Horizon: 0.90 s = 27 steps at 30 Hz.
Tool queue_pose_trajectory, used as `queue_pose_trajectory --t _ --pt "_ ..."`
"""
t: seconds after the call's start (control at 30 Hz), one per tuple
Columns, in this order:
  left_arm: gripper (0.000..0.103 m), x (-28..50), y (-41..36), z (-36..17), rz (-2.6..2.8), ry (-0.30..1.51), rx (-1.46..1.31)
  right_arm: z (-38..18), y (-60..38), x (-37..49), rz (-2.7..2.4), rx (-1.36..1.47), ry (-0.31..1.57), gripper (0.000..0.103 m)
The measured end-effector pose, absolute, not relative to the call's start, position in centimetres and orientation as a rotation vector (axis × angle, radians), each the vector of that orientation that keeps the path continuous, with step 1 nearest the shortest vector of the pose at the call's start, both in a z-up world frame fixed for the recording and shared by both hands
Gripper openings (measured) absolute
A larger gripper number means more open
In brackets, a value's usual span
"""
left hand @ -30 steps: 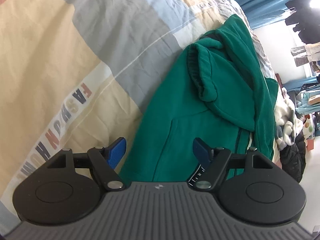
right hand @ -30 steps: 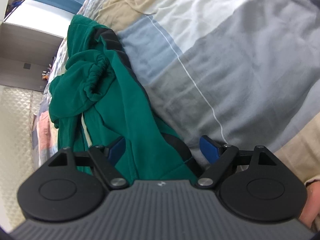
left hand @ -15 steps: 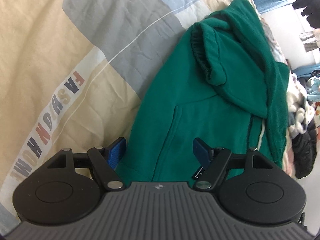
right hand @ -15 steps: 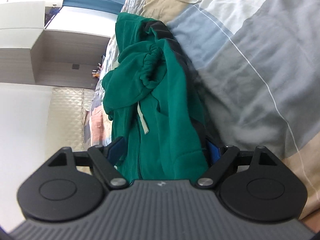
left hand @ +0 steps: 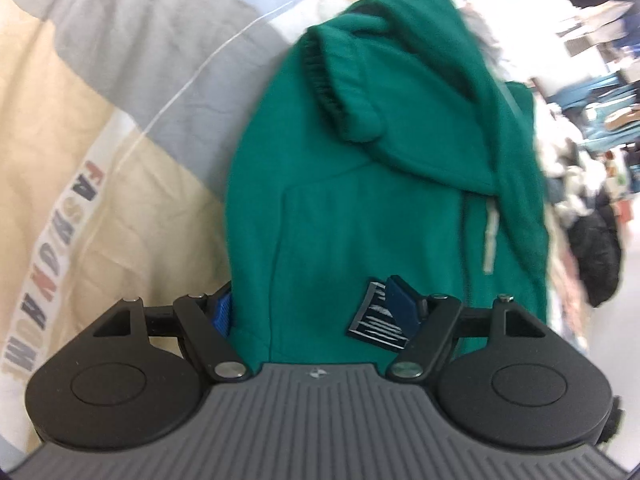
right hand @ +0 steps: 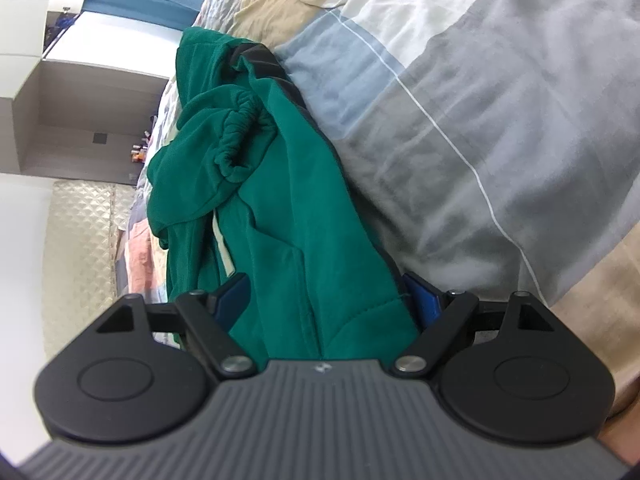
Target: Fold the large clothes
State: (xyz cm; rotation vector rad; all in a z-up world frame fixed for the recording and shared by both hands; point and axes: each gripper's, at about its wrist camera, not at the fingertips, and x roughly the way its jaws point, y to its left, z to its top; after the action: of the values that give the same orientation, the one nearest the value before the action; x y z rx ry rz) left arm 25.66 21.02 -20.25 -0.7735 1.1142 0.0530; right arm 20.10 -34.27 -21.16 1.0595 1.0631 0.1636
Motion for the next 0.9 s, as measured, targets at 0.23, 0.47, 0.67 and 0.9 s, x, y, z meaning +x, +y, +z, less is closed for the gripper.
queue_pose_trajectory --t 0.23,0.47,0.67,0.9 --pt "0.076 24.0 21.6 -19.1 -0.136 0.959 -0.898 -20.9 -34.2 19.8 0.150 1.056 1.045 0.085" --pt "0.077 24.4 22.6 -20.7 0.019 1.066 -0.932 -20.7 -33.8 19.9 0.134 1.032 1.036 0.085" --pt "0.077 25.5 22.8 -22.2 0.142 1.152 -0.852 -20.7 -33.4 20.2 0.103 0.999 1.030 0.085" --pt "0.077 27.1 21.7 -23.0 0.174 1.197 -0.732 -20.8 -32.6 21.0 0.072 0.928 1.036 0.084"
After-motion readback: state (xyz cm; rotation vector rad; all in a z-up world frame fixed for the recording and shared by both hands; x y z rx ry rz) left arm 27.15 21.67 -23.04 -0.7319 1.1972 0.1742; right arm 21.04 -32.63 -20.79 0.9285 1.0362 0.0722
